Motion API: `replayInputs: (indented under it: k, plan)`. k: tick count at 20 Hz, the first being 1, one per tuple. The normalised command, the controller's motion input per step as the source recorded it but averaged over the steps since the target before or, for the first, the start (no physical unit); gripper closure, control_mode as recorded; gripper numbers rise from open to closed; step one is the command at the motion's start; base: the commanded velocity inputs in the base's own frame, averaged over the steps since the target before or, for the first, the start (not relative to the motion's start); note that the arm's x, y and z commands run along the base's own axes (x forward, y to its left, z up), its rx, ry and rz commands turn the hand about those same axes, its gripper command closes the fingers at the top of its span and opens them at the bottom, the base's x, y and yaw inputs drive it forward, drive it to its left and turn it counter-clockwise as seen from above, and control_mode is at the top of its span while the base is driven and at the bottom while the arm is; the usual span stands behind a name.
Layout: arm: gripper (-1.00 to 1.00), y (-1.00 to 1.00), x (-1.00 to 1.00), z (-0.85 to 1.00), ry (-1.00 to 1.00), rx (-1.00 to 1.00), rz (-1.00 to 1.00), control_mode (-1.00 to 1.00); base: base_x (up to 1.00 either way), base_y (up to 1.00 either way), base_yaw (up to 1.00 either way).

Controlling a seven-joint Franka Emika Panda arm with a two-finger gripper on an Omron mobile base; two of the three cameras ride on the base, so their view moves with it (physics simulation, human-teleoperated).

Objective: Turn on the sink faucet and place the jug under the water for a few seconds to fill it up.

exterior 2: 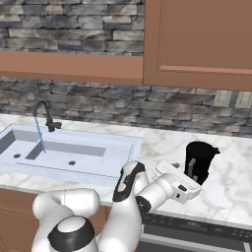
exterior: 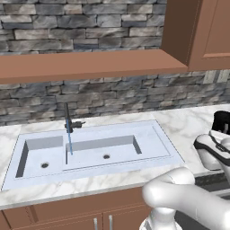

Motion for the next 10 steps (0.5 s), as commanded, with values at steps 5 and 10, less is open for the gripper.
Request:
replayInputs:
  k: [5,10]
  plan:
    - [-1.0,-0.12,0.27,-0.18,0.0,0.0,0.0,-1.0,0.0,0.0,0.0]
    - [-1.0,-0.26,0.23,-0.18,0.0,0.0,0.0,-1.0,0.0,0.0,0.0]
